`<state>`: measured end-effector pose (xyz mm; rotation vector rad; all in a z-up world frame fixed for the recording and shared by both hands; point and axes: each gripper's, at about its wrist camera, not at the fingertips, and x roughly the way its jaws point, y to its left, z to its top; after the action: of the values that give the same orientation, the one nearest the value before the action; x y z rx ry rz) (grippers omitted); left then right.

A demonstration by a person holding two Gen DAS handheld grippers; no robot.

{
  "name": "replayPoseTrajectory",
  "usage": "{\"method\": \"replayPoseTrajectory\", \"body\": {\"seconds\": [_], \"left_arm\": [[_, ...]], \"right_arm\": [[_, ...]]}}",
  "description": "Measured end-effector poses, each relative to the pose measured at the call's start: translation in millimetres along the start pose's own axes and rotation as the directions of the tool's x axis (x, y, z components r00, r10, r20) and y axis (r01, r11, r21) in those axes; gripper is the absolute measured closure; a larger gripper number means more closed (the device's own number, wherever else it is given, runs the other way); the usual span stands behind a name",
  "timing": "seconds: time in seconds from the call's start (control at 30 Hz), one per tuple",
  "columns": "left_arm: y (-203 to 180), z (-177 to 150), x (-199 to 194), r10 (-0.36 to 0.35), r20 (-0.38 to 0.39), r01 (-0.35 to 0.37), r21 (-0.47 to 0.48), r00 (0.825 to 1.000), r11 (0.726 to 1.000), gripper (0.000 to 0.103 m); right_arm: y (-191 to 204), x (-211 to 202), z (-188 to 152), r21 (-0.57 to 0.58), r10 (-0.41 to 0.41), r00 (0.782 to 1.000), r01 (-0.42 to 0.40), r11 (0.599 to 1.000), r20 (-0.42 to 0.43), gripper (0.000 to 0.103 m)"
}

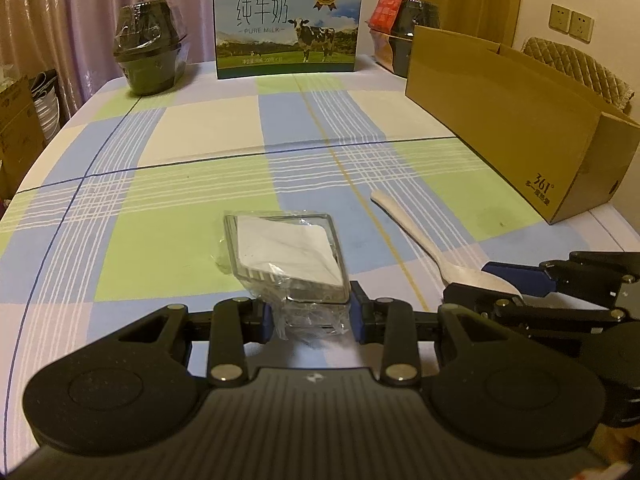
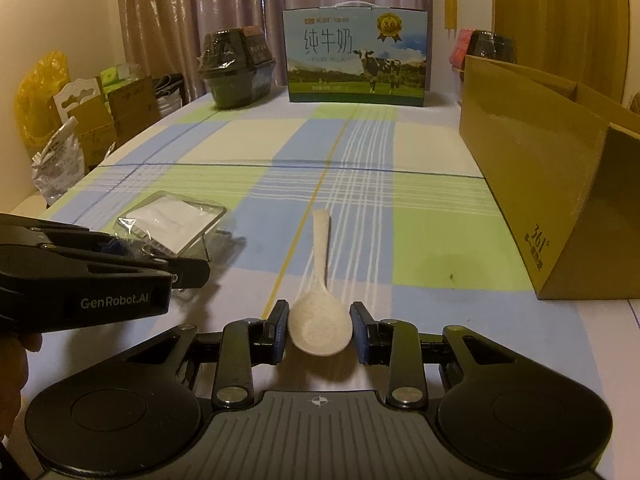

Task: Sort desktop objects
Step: 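Lift the plastic tray and white spoon off the table, then carry the tray and spoon toward the cardboard box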

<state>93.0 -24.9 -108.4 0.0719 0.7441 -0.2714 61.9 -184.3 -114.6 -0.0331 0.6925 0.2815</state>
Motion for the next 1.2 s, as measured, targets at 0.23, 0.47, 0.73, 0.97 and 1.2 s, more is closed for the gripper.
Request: {"method": "replayPoseTrajectory", "body": {"seconds": [0.23, 0.47, 0.73, 0.97, 1.2], "left_arm": [[-2.5, 2.4, -3.5, -0.004, 0.011, 0.004, 0.01, 1.0, 1.0, 0.073], [-9.2, 4.3, -11.1, -0.019, 0.016, 0.018, 0.022, 1.0, 1.0, 0.073], [-16.6, 8.7, -28.9, -0.03, 0.018, 0.03, -0.005, 0.999, 1.0, 0.073], [-26.7, 9.7, -49.3, -0.025, 0.023, 0.025, -0.024, 0.999, 0.999, 0.073], [-43.8, 16.3, -69.3, -0.035, 0.045, 0.036, -0.016, 0.998, 0.999, 0.073]], "right_arm": [[-2.1, -9.1, 5.9, 0.008, -0.002, 1.0, 0.002, 1.0, 0.02, 0.073], [-4.7, -22.2, 12.2, 0.016, -0.008, 0.999, 0.008, 1.0, 0.04, 0.073], [-7.8, -44.3, 20.8, 0.025, -0.016, 0.997, 0.014, 1.0, 0.075, 0.073], [-8.4, -65.4, 26.6, 0.034, -0.011, 0.993, 0.007, 0.999, 0.114, 0.073], [-12.7, -88.0, 33.0, 0.05, -0.014, 0.987, 0.006, 0.999, 0.161, 0.073]]}}
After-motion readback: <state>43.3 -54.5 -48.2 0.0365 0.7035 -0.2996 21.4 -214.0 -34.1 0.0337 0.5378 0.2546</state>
